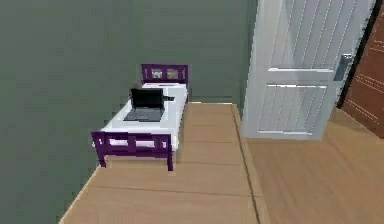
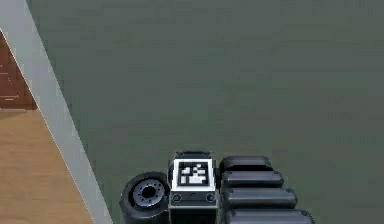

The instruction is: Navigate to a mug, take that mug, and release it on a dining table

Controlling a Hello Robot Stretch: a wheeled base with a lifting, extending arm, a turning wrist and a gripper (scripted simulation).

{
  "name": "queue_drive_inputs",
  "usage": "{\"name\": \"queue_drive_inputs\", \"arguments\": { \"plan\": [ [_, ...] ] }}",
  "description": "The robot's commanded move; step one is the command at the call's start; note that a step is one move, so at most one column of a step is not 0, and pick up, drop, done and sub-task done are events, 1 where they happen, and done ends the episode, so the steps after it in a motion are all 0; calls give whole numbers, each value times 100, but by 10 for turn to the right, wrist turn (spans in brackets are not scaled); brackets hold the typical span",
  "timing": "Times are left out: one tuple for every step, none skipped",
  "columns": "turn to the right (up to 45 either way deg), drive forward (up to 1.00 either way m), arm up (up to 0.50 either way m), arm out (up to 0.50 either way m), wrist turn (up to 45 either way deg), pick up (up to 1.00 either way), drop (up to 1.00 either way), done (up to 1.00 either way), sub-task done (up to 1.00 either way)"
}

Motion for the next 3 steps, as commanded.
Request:
{"name": "queue_drive_inputs", "arguments": {
  "plan": [
    [0, 30, 0, 0, 0, 0, 0, 0, 0],
    [270, 0, 0, 0, 0, 0, 0, 0, 0],
    [0, 60, 0, 0, 0, 0, 0, 0, 0]
  ]
}}
